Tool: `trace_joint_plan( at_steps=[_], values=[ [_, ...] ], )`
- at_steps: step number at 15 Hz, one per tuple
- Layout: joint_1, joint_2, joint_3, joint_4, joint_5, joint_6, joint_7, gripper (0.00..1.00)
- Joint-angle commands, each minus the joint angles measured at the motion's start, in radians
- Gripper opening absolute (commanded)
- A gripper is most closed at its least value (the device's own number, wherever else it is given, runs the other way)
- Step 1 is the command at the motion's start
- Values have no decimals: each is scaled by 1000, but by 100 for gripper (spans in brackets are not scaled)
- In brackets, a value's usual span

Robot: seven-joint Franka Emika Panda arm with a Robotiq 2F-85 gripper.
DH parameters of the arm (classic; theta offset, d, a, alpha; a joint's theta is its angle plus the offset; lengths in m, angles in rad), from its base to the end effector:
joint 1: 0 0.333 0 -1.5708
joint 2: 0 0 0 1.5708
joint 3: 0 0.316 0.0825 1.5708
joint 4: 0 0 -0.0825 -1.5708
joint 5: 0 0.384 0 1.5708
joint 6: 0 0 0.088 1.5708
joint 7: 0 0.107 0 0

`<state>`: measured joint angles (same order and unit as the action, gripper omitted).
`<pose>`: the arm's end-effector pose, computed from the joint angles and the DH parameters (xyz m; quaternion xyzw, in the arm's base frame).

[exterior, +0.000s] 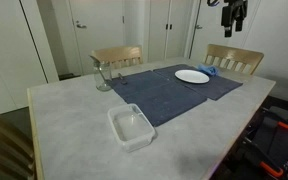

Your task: Use the towel to wipe the plate, then put it on the table then repeat two more times

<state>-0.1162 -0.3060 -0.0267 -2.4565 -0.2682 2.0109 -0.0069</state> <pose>0.4168 -0.0759 0.4012 0.9912 -0.0012 -0.0771 0.1073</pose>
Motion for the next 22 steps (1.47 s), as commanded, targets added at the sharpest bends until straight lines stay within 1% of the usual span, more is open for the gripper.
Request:
trace_joint_plan(
  at_steps=[1,14,15,16,19,22],
  values=[
    [11,0,-10,1,-3,-2,3,100],
    [11,0,-10,1,-3,-3,3,100],
    [14,15,-10,7,-3,14,-2,100],
    [24,38,-19,20,21,30,-39,100],
    [35,106,-38,62,68,37,-106,100],
    [31,181,-50,111,84,73,-132,100]
  ],
)
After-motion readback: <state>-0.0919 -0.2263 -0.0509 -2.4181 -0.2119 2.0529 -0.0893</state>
